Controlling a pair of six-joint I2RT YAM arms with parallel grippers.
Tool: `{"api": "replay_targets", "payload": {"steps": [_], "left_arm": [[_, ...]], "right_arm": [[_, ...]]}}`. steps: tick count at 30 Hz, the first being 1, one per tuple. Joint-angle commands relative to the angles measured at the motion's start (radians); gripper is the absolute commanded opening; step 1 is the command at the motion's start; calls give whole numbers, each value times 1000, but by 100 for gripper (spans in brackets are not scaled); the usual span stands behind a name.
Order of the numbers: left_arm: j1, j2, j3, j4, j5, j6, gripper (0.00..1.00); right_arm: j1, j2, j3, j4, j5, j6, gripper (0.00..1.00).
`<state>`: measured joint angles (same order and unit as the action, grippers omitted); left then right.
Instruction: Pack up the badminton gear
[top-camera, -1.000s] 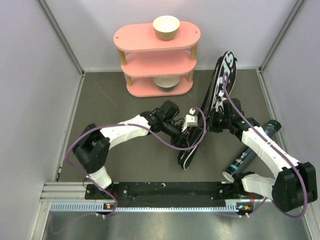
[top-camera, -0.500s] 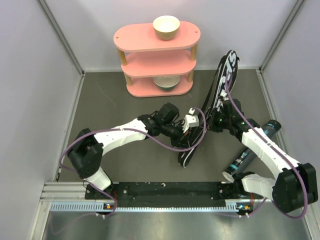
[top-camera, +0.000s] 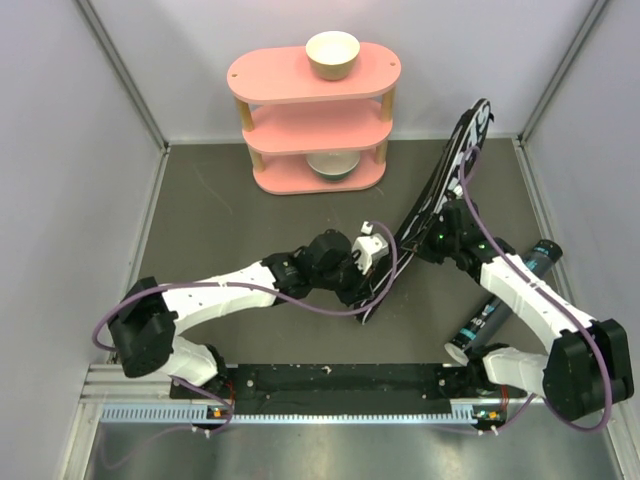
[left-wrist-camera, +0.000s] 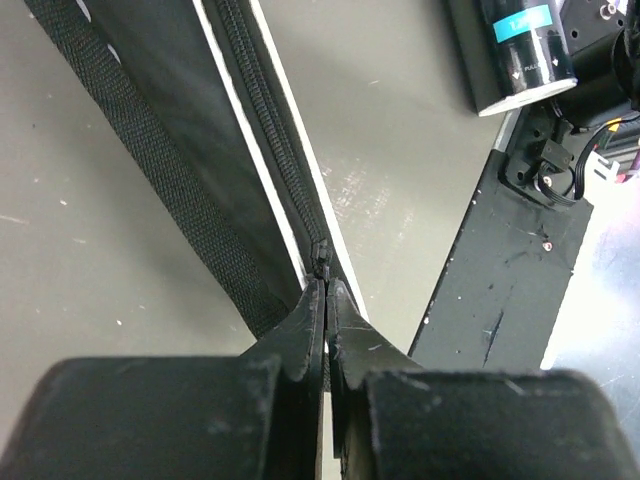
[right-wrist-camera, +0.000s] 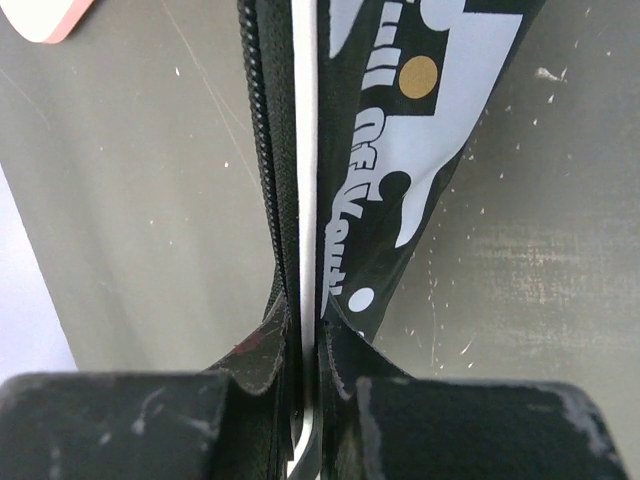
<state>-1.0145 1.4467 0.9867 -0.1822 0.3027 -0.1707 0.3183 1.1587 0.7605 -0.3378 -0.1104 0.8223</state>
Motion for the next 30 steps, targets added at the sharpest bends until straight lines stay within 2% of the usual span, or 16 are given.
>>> {"api": "replay_targets", "payload": {"steps": [1, 12, 15, 19, 20, 21, 24, 28, 30], "left_arm": [[-44, -89, -77, -69, 69, -102, 0], [-104, -141, -166, -39, 65, -197, 0], [-102, -120, -177, -55, -23, -213, 0], [-85, -51, -102, -161, -137, -262, 0], [-84, -42, -89, -190, -146, -263, 6], [-84, -54, -82, -191, -143, -256, 23], [-84, -159, -91, -129, -126, -247, 45], [-76, -291, -94, -103, -177, -228, 54], [-65, -347, -98, -94, -191, -213, 55]], "right_arm": [[-71, 39, 79, 181, 164, 31, 0], [-96, 49, 74, 180, 186, 35, 0], [-94, 41, 69, 181, 183, 29, 0], [-94, 13, 63, 198, 118, -46, 0], [-97, 6, 44, 204, 91, -58, 0], [-94, -4, 33, 204, 90, -72, 0], [-96, -53, -7, 151, 103, -141, 0], [-96, -163, -81, 118, 129, -202, 0], [-96, -214, -130, 132, 114, -215, 0]]}}
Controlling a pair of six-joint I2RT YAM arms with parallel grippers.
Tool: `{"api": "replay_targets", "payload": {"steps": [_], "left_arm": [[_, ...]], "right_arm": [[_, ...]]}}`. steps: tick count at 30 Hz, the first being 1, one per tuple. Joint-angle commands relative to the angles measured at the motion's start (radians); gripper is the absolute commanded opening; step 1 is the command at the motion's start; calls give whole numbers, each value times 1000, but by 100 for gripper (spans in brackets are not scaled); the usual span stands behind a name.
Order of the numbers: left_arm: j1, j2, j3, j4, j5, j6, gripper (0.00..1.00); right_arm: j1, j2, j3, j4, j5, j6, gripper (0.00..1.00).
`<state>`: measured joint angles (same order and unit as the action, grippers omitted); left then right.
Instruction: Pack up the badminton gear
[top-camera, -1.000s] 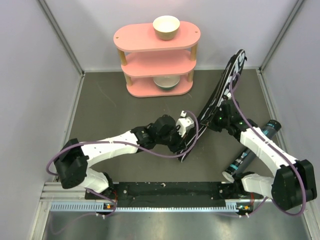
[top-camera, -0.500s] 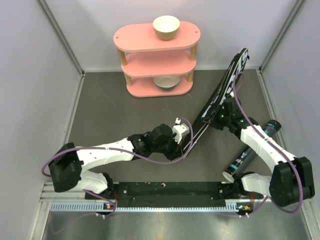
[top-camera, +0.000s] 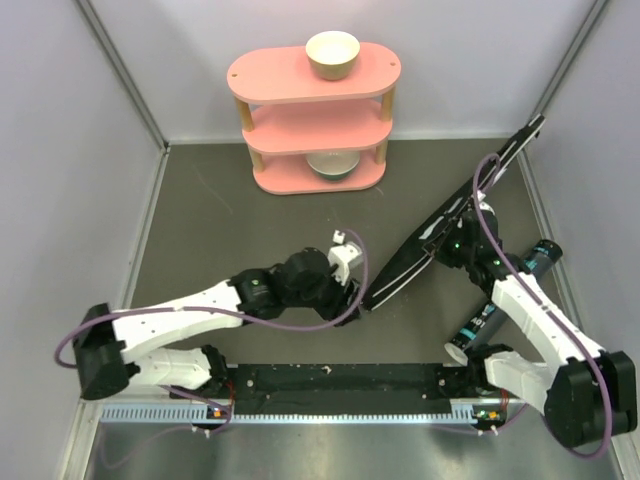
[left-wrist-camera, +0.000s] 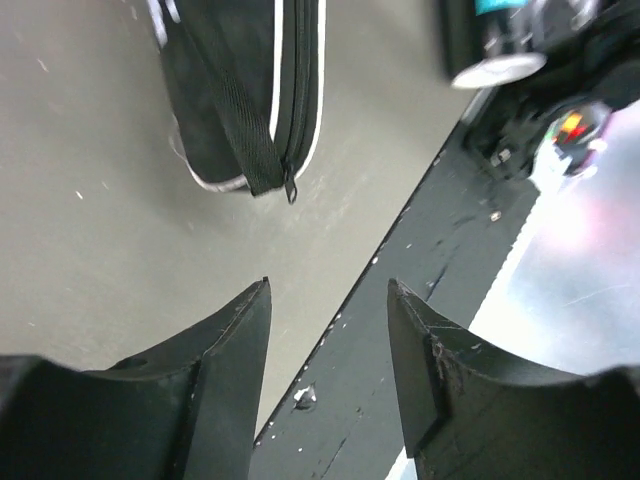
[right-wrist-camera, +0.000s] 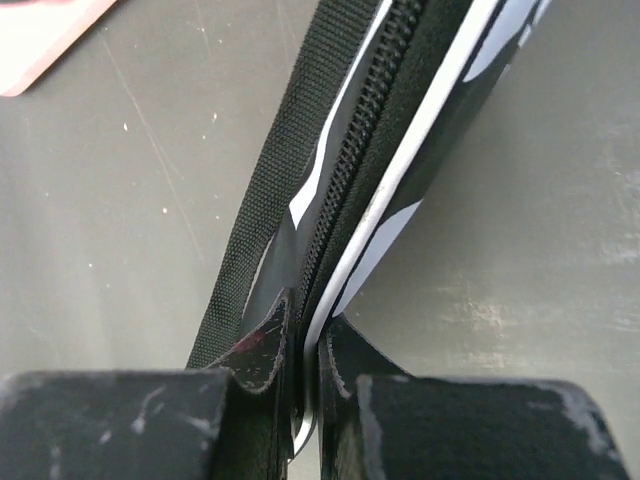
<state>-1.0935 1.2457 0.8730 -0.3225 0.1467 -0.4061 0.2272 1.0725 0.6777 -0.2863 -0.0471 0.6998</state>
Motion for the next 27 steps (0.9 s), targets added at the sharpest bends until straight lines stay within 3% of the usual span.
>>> {"api": "replay_targets", "payload": {"steps": [1, 5, 8, 11, 17, 20, 21, 23, 24, 27], "left_arm": [[17, -161, 8, 52, -38, 27, 55], [32, -196, -14, 65, -62, 33, 56], [32, -206, -19, 43, -55, 24, 56], [32, -235, -42, 36, -41, 4, 55], [34, -295, -86, 63, -78, -19, 56], [32, -299, -92, 89, -62, -19, 56], [32, -298, -89, 91, -59, -17, 56], [34, -287, -83, 95, -45, -13, 56], [32, -282, -78, 94, -44, -10, 56], [34, -284, -66, 82, -41, -8, 56]], "right_arm": [[-15, -137, -67, 145, 12, -89, 0], [-58, -120, -229, 421, -190, 44, 0], [-72, -10, -241, 535, -279, 93, 0], [-72, 47, -228, 558, -316, 83, 0], [-86, -46, -267, 364, -263, 30, 0], [-88, -148, -288, 229, -194, 14, 14], [-89, -175, -290, 148, -177, 12, 27], [-88, -247, -284, 83, -140, 9, 42], [-88, -262, -271, -3, -128, 1, 60], [-89, -269, -190, -185, -68, -25, 78]]}}
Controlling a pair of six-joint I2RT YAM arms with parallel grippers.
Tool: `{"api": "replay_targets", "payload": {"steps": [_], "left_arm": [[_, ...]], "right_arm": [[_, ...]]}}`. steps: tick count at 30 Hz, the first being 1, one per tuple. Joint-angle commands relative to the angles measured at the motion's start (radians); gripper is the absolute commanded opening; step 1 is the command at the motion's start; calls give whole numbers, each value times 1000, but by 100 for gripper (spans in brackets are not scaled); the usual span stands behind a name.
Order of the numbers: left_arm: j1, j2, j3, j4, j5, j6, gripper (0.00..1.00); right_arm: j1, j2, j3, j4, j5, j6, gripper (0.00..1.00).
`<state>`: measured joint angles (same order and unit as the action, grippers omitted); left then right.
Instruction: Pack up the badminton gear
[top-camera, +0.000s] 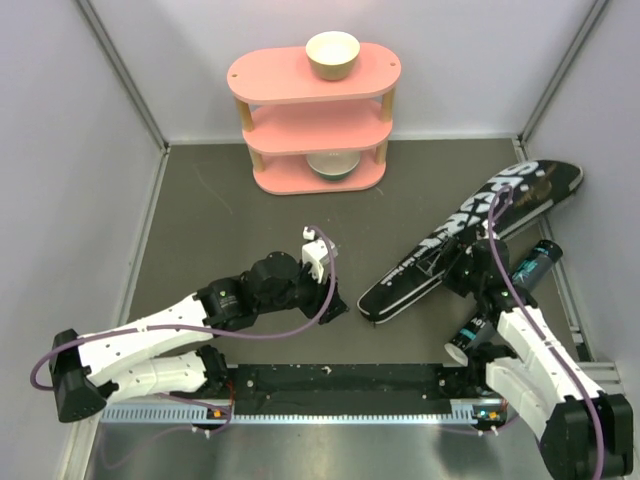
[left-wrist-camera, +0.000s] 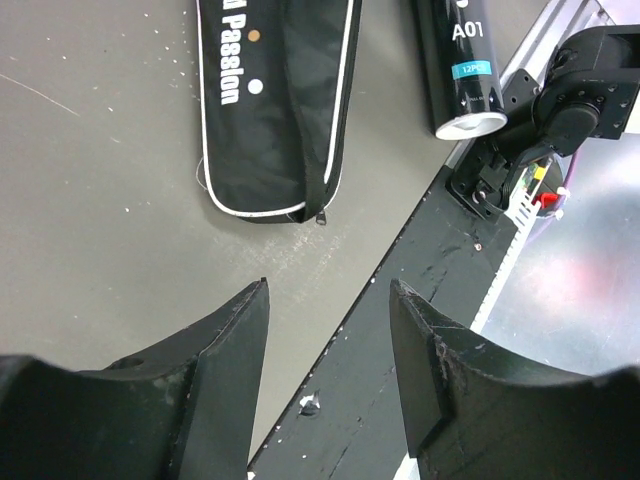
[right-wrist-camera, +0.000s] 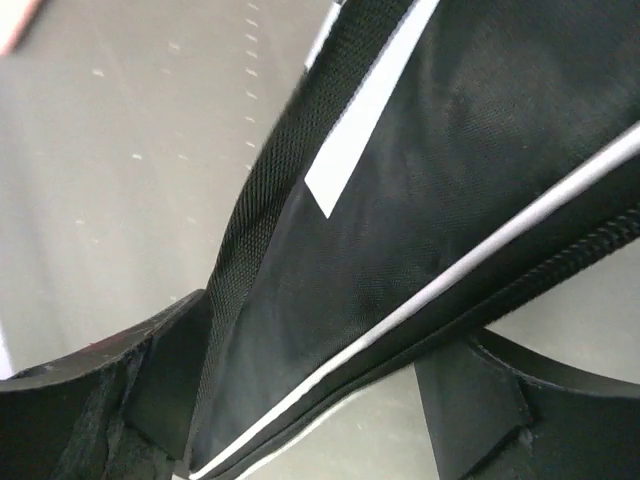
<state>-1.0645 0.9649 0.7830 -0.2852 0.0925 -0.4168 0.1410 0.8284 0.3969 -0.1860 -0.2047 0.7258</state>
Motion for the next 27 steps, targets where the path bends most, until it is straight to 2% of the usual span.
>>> {"api": "replay_targets", "payload": {"steps": [1, 4, 11, 17, 18, 20, 24, 27], "left_arm": [[3, -6, 25, 44, 13, 3, 56], [3, -40, 27, 34, 1, -7, 57], [3, -146, 36, 9, -50, -27, 58], [3, -227, 45, 18, -83, -50, 59], [3, -241, 39, 27, -83, -51, 60], [3, -287, 21, 46, -157, -62, 61], [3, -363, -7, 79, -207, -69, 62], [5, -440, -31, 115, -232, -59, 71]], "right_arm": [[-3, -23, 132, -332, 109, -55, 79], [-3, -28, 198, -470, 146, -66, 81], [-3, -101, 336, -610, 172, -89, 83], [-3, -161, 444, -570, 42, -245, 84], [-3, -181, 457, -563, 21, -278, 86], [-3, -256, 465, -544, 11, -295, 96], [-1, -415, 464, -436, -88, -333, 99], [0, -516, 487, -393, -151, -356, 99]]}}
